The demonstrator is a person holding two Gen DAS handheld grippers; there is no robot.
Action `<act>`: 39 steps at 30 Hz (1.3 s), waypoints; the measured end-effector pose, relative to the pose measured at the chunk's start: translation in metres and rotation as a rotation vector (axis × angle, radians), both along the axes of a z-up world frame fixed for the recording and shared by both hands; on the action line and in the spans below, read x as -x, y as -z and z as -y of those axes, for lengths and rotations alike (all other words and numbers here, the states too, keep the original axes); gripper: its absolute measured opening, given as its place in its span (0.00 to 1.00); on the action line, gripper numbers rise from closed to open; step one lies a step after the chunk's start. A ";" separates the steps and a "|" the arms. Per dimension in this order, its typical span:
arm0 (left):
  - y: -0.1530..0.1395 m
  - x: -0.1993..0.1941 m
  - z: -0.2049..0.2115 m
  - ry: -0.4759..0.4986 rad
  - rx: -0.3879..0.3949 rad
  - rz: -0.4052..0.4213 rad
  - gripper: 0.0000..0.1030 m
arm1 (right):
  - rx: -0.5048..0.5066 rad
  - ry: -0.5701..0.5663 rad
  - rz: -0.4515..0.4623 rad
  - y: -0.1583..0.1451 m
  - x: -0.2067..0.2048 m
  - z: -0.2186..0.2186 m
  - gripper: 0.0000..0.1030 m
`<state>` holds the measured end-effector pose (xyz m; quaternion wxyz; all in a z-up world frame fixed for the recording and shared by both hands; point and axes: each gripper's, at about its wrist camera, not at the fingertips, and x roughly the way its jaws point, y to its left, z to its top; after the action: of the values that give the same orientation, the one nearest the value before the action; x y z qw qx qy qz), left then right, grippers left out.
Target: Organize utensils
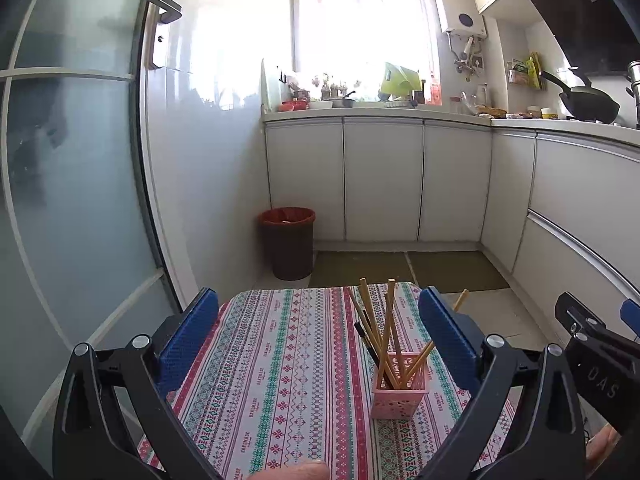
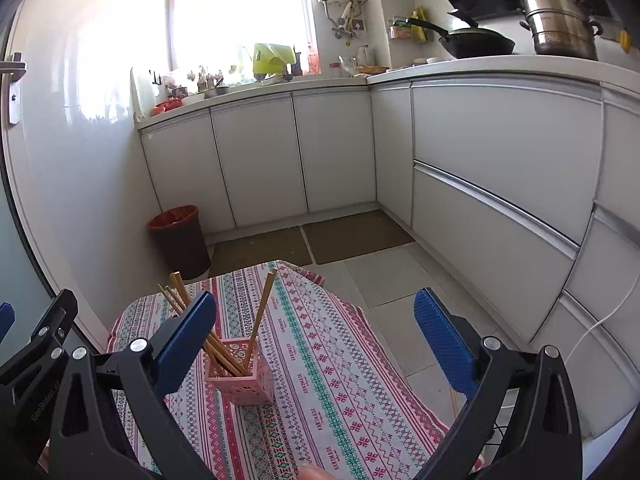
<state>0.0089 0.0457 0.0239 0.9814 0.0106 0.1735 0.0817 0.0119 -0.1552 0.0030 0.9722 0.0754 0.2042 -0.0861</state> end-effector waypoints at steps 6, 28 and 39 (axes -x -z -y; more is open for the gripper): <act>0.003 -0.003 0.000 0.001 0.007 -0.016 0.93 | -0.003 0.005 -0.009 0.001 -0.002 0.001 0.94; 0.005 -0.009 0.002 0.004 0.020 -0.045 0.93 | -0.021 0.003 -0.047 0.005 -0.010 0.004 0.94; 0.005 -0.008 0.002 0.003 0.020 -0.048 0.93 | -0.023 0.011 -0.046 0.005 -0.010 0.005 0.94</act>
<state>0.0172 0.0439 0.0192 0.9771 0.0028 0.1977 0.0781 0.0221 -0.1597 -0.0022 0.9658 0.0855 0.2273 -0.0908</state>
